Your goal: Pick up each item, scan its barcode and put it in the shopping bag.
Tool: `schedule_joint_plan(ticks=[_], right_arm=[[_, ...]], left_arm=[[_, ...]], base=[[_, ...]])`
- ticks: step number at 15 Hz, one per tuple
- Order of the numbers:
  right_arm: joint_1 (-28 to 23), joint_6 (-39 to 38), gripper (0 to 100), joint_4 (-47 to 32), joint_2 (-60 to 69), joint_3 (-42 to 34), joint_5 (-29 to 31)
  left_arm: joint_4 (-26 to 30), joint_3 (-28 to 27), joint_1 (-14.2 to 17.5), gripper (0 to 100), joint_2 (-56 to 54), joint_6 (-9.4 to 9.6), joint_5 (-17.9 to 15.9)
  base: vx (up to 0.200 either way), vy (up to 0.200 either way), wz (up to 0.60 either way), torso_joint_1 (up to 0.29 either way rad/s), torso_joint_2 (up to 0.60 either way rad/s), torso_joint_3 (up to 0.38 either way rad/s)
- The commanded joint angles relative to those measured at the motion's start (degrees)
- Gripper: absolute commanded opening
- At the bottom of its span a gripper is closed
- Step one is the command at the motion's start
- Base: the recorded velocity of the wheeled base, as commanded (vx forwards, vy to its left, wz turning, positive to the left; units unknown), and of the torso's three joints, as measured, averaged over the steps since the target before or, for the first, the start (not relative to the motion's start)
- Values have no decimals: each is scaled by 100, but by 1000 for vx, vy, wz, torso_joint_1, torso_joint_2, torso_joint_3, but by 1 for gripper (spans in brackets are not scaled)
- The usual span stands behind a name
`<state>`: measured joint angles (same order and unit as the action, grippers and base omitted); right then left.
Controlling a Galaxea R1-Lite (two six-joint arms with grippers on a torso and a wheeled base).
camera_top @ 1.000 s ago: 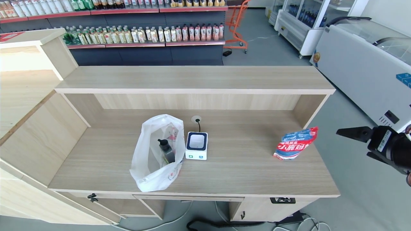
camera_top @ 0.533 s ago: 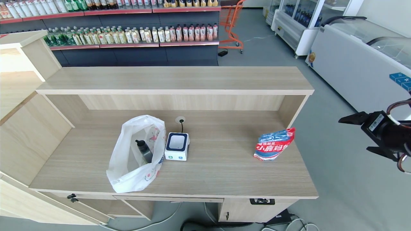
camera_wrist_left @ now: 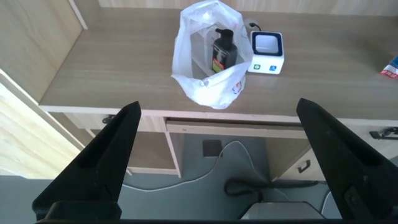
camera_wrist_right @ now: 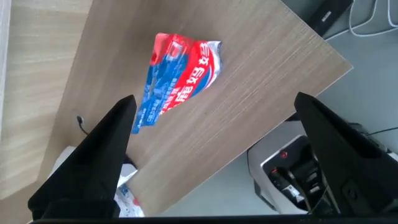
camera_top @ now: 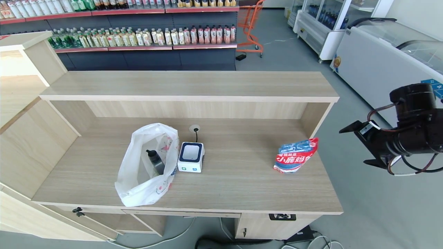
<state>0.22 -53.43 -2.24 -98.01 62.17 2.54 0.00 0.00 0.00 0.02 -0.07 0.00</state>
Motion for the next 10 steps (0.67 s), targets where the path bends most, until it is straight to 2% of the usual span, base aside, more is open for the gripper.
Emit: schedule_joint_plan(ticks=[1,6,10], right_arm=[[180,-106,100,5,-667,313,142],[541,-607,100,-13,-1976,1438,203],[804,-616,100,-356,-2793,2308,203]], left_arm=[[0,0,0,100,-2,-1,0],[0,0,0,100,-2,-1,0],[0,0,0,100,-2,-1,0]], base=[[0,0,0,0,0,0],[0,0,0,0,0,0],[0,0,0,0,0,0]])
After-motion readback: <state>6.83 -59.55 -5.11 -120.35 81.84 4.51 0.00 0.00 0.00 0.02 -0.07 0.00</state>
